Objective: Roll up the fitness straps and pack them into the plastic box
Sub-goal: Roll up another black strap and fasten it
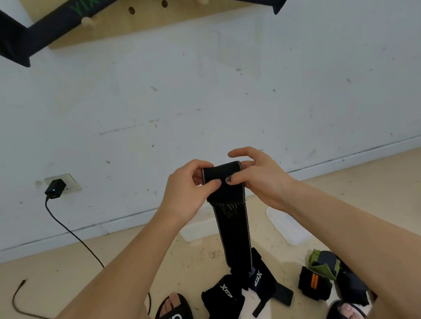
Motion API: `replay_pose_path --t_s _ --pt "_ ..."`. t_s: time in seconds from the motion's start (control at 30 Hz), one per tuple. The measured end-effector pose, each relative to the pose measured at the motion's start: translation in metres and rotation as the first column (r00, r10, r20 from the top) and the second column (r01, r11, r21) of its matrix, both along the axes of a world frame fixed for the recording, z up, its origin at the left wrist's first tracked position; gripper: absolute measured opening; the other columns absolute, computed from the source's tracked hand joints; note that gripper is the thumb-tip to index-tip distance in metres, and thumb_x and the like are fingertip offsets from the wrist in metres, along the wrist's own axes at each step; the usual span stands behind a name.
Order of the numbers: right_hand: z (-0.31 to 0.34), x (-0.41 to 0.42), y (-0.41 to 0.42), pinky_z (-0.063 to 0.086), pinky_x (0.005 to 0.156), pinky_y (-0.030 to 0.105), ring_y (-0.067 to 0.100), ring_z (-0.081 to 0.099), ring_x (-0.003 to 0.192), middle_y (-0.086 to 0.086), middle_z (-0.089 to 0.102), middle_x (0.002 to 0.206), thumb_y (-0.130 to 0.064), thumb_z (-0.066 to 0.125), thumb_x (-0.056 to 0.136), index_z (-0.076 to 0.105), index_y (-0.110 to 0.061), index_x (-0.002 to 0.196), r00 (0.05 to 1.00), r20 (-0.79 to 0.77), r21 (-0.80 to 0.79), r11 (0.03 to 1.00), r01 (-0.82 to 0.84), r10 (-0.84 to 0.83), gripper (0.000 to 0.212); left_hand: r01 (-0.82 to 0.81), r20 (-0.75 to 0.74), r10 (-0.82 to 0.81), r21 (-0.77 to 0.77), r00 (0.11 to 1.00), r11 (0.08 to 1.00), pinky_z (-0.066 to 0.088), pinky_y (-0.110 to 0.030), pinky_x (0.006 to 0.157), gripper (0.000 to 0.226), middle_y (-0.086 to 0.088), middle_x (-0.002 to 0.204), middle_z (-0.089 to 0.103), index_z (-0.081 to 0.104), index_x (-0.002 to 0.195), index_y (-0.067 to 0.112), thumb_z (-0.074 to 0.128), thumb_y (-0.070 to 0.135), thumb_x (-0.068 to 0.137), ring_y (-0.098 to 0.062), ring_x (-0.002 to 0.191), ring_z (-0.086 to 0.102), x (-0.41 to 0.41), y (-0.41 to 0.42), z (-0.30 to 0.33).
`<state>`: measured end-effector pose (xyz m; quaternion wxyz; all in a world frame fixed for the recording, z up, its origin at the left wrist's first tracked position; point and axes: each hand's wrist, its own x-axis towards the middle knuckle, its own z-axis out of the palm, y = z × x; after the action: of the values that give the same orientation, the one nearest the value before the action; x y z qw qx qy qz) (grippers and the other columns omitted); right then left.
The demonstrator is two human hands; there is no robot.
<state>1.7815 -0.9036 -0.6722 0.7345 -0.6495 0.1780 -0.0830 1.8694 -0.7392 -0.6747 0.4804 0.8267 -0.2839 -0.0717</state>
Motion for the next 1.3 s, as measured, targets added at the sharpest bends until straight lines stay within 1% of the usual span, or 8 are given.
replay_pose_path --t_s 0.1,0.27,0.43,0.53,0.77,0.9,1.1,1.3 --pt "-0.003 0.002 0.003 0.057 0.091 0.032 0.024 0.07 0.094 0.026 0.069 0.116 0.017 0.068 0.08 0.064 -0.015 0.125 1.0 0.001 -0.138 0.99 -0.002 0.003 0.055 -0.006 0.117 0.001 0.037 0.993 0.999 0.052 -0.027 0.08 0.016 0.007 0.091 0.07 0.071 0.101 0.028 0.075 0.019 0.089 -0.013 0.089 0.063 0.0 0.0 -0.001" --pt "-0.004 0.003 0.006 0.054 0.091 0.025 0.021 0.069 0.103 0.01 0.072 0.113 0.007 0.073 0.082 0.069 -0.017 0.121 1.0 0.01 -0.265 0.964 0.014 -0.012 0.046 -0.024 0.236 0.0 0.099 0.972 0.995 0.034 -0.011 0.072 0.009 0.011 0.093 0.054 0.071 0.103 0.027 0.068 0.024 0.095 -0.002 0.086 0.05 0.005 -0.001 -0.001" --pt "-0.004 0.006 0.004 0.052 0.075 0.024 0.014 0.061 0.075 0.004 0.064 0.083 -0.02 0.074 0.092 0.074 -0.024 0.108 1.0 -0.001 -0.46 0.888 0.019 -0.022 0.016 0.031 0.135 -0.04 0.066 0.99 0.997 0.041 -0.014 0.084 0.002 0.006 0.104 0.052 0.064 0.101 0.024 0.062 0.024 0.1 -0.008 0.101 0.053 0.007 0.0 0.0" --pt "-0.001 0.005 0.001 0.036 0.061 0.021 0.009 0.043 0.062 -0.002 0.046 0.071 -0.033 0.07 0.096 0.07 -0.02 0.096 0.999 -0.028 -0.502 0.865 0.004 -0.021 0.013 0.049 -0.037 -0.048 0.004 0.998 0.999 0.048 -0.017 0.068 0.008 0.002 0.093 0.061 0.055 0.1 0.021 0.052 0.026 0.106 -0.012 0.086 0.06 0.003 0.002 0.005" --pt "-0.005 0.008 0.019 0.053 0.092 0.039 0.014 0.062 0.093 0.002 0.064 0.099 -0.036 0.047 0.109 0.059 -0.01 0.114 0.999 -0.006 -0.226 0.974 -0.035 0.035 0.03 -0.002 -0.239 -0.037 -0.16 0.97 0.987 0.048 -0.011 0.064 0.017 0.001 0.107 0.058 0.044 0.123 0.019 0.041 0.028 0.109 -0.006 0.088 0.059 -0.013 -0.008 0.012" --pt "-0.005 0.005 0.031 0.048 0.078 0.027 0.01 0.061 0.091 -0.002 0.062 0.101 -0.038 0.039 0.111 0.056 -0.01 0.115 1.0 0.003 -0.298 0.954 0.029 -0.029 0.033 -0.018 -0.35 -0.061 -0.217 0.935 0.976 0.047 -0.019 0.065 0.017 -0.002 0.102 0.054 0.041 0.122 0.017 0.038 0.016 0.106 -0.01 0.083 0.056 -0.016 -0.008 0.014" --pt "-0.011 0.004 0.034 0.043 0.06 0.021 0.01 0.055 0.072 -0.001 0.058 0.084 -0.033 0.044 0.11 0.055 -0.007 0.103 0.99 0.096 -0.372 0.919 0.133 -0.104 0.029 0.007 -0.325 -0.069 -0.187 0.943 0.982 0.046 -0.025 0.075 0.014 0.0 0.101 0.057 0.049 0.113 0.019 0.044 0.01 0.104 -0.011 0.087 0.057 -0.013 -0.005 0.013" --pt "-0.002 0.003 0.026 0.052 0.058 0.026 0.019 0.066 0.07 0.01 0.067 0.081 -0.016 0.049 0.108 0.06 -0.019 0.115 0.982 0.185 -0.174 0.985 0.009 0.023 0.013 0.035 -0.167 -0.073 -0.221 0.983 0.975 0.049 -0.019 0.067 0.014 0.003 0.1 0.061 0.054 0.105 0.022 0.049 0.009 0.104 -0.001 0.074 0.059 -0.009 0.0 0.016"
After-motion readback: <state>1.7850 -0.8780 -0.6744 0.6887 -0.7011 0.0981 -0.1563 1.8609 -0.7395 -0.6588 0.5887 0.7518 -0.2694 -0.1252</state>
